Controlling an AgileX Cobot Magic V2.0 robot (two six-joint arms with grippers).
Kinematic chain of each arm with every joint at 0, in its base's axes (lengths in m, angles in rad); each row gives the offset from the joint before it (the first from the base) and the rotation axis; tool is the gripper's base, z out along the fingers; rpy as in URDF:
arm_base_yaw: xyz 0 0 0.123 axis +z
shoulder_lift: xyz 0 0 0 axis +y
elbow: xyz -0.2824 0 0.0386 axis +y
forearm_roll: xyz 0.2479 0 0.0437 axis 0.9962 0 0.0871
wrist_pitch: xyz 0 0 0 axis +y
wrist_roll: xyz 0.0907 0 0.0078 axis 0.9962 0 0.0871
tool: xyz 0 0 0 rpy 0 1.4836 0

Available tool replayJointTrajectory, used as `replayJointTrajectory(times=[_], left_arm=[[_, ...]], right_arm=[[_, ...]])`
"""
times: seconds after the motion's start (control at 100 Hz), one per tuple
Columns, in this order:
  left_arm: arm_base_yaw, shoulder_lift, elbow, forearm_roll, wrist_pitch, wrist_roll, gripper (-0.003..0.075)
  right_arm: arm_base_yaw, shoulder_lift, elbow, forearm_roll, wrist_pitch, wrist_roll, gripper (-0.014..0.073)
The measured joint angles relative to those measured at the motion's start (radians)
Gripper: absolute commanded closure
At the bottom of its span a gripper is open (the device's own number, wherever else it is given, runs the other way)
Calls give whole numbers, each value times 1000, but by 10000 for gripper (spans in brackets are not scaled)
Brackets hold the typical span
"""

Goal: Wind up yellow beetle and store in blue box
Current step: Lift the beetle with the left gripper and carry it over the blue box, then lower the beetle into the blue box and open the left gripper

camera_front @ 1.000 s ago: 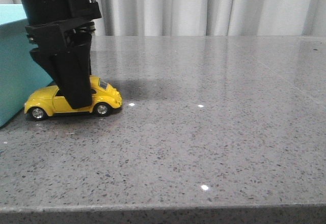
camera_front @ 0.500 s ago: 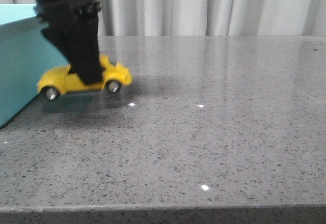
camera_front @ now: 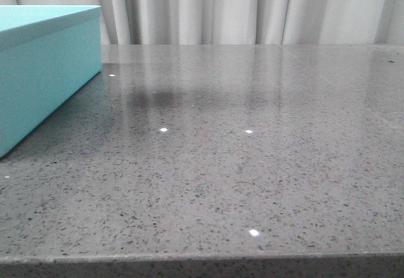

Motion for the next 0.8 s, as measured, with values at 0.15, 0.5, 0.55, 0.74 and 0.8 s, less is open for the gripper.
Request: replayJointTrajectory(times=[0.15, 0.5, 0.55, 0.74, 0.8], left_arm=[[63, -36, 0, 49, 7, -26, 531], [435, -87, 4, -114, 10, -50, 531], [492, -87, 19, -159, 10, -50, 531], [612, -87, 140, -228, -38, -53, 531], [616, -87, 190, -245, -67, -43, 531]], right_arm=[[0, 0, 0, 0, 0, 0, 148], [0, 0, 0, 0, 0, 0, 148], [0, 0, 0, 0, 0, 0, 148], [0, 0, 0, 0, 0, 0, 148], [0, 0, 0, 0, 0, 0, 148]])
